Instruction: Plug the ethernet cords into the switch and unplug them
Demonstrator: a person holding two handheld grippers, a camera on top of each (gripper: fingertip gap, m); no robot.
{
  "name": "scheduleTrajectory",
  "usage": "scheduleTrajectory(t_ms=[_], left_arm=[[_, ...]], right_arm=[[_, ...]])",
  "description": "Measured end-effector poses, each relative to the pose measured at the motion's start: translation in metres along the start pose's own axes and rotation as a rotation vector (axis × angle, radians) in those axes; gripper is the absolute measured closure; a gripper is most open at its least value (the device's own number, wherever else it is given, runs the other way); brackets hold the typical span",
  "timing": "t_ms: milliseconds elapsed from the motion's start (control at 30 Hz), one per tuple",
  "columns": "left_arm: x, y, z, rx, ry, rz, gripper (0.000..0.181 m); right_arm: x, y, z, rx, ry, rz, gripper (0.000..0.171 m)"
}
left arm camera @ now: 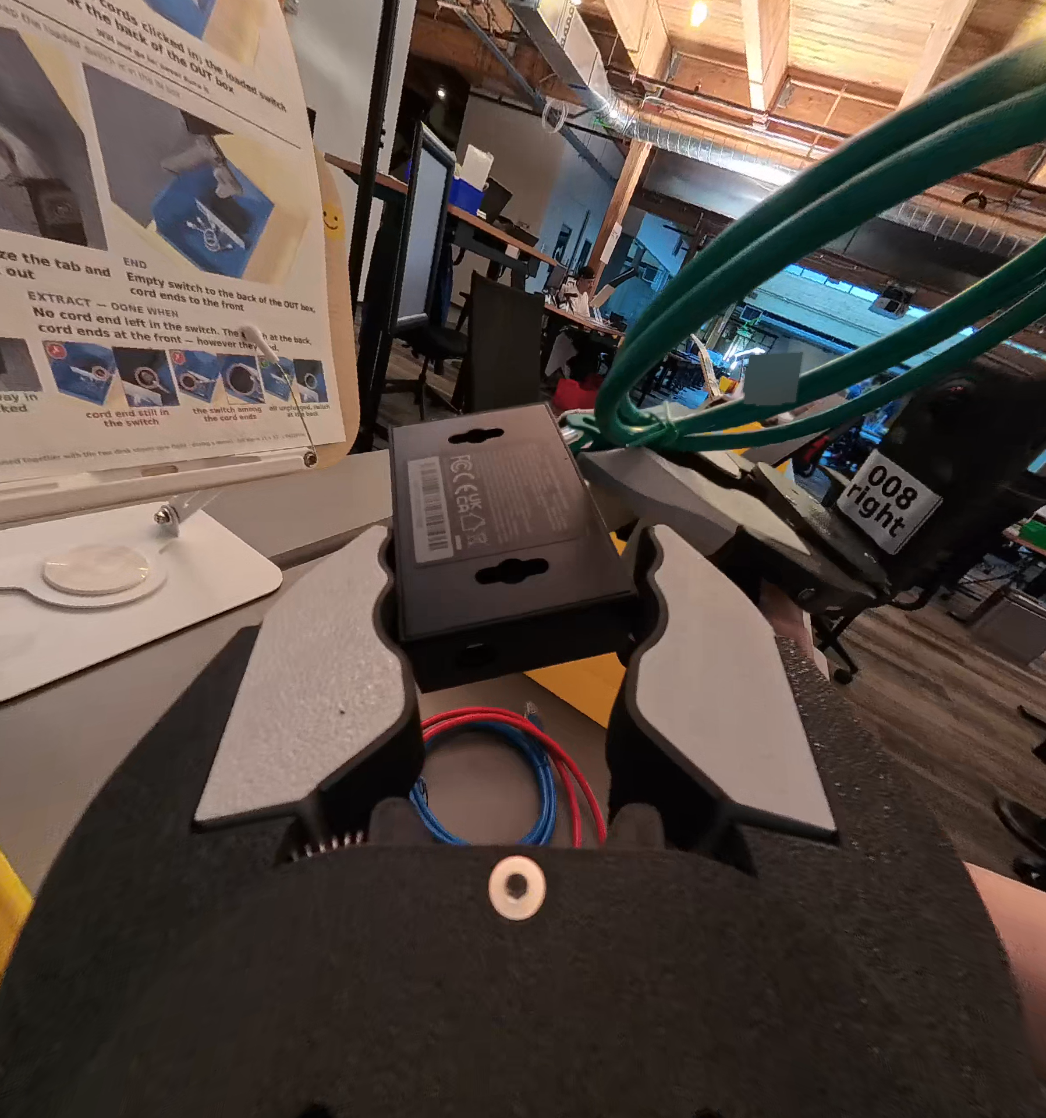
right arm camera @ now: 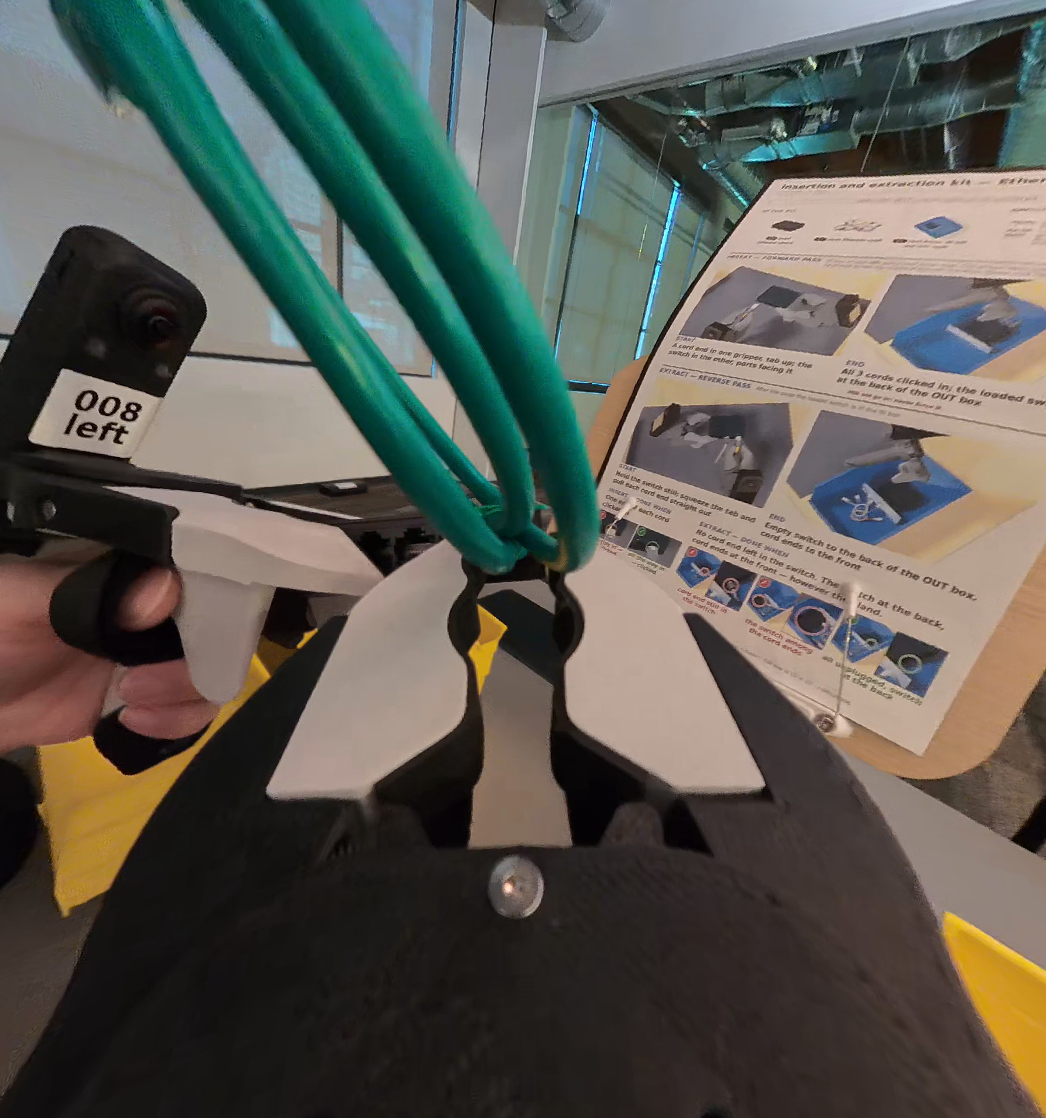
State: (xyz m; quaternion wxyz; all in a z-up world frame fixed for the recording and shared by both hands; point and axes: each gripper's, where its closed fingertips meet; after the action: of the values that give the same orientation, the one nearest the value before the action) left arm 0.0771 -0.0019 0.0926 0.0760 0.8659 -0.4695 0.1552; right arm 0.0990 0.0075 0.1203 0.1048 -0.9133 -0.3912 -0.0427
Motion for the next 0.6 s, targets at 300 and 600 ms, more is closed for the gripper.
scheduleTrajectory(t_ms=[300, 600], left_arm=[[0.001, 0.001, -0.002, 0.010, 0.001, 0.035, 0.106], [0.012, 0.005, -0.010, 0.068, -0.115, 0.042, 0.107]], right_arm=[[-0.006, 0.000, 0.001, -0.027, 0.051, -0.045, 0.157], [-0.012, 0.006, -0.010, 0.009, 0.117, -0.024, 0.158]])
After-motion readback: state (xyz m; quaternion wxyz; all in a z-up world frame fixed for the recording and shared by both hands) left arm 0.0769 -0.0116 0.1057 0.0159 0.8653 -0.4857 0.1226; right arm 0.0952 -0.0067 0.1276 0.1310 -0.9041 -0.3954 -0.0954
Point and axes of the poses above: each gripper's, where its closed fingertips meet, y back along the fingers, z out of its underside, x = y × z across the jaws, and after that the axes turned 3 degrees about -z, right-handed
